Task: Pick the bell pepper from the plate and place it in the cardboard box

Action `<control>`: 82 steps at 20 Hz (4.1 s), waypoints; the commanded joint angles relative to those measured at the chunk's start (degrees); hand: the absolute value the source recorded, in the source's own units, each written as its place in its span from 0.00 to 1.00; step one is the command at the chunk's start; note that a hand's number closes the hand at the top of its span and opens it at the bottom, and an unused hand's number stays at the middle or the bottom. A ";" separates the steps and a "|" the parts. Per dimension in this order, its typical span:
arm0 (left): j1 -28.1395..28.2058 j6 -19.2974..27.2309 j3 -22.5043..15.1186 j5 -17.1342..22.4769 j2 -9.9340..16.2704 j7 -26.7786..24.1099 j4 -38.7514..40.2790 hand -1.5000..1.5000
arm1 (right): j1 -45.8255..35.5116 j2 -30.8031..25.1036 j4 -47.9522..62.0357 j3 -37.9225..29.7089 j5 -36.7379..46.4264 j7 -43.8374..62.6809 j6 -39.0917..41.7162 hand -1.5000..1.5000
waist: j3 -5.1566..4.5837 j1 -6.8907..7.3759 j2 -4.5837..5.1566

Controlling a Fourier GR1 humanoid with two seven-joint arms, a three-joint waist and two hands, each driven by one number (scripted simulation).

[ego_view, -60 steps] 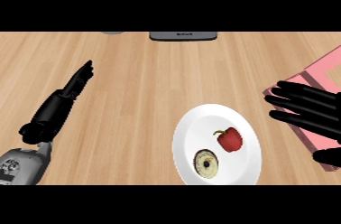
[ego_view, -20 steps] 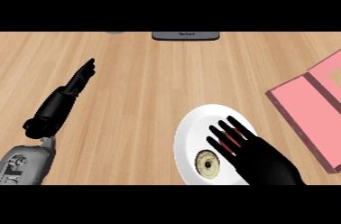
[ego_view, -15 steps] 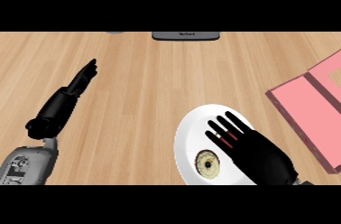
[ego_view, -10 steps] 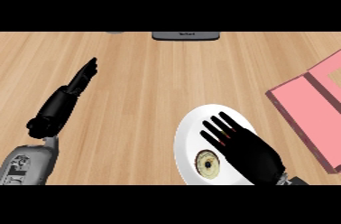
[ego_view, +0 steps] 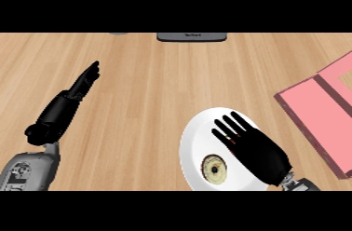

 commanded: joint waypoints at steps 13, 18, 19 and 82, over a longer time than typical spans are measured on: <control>4.86 -3.94 2.75 0.21 0.59 -3.72 -1.97 0.50 | -6.00 2.07 14.93 -2.33 1.46 -11.96 -15.40 1.00 | 0.01 0.48 0.04; -1.48 -2.15 2.23 -1.36 -1.76 1.33 0.64 0.50 | -5.48 5.54 10.27 -0.96 2.60 -11.73 -15.70 1.00 | 0.00 -0.06 0.01; 0.18 -1.58 0.71 -1.93 -2.51 4.28 -4.61 0.50 | -0.91 1.88 6.41 -1.52 1.41 -13.85 -18.85 1.00 | 0.01 -0.15 -0.11; -1.67 -3.47 4.31 -1.93 -2.54 1.40 -0.50 0.50 | -24.04 -15.20 35.61 -55.97 -40.46 12.91 14.96 0.00 | 0.02 -0.35 0.02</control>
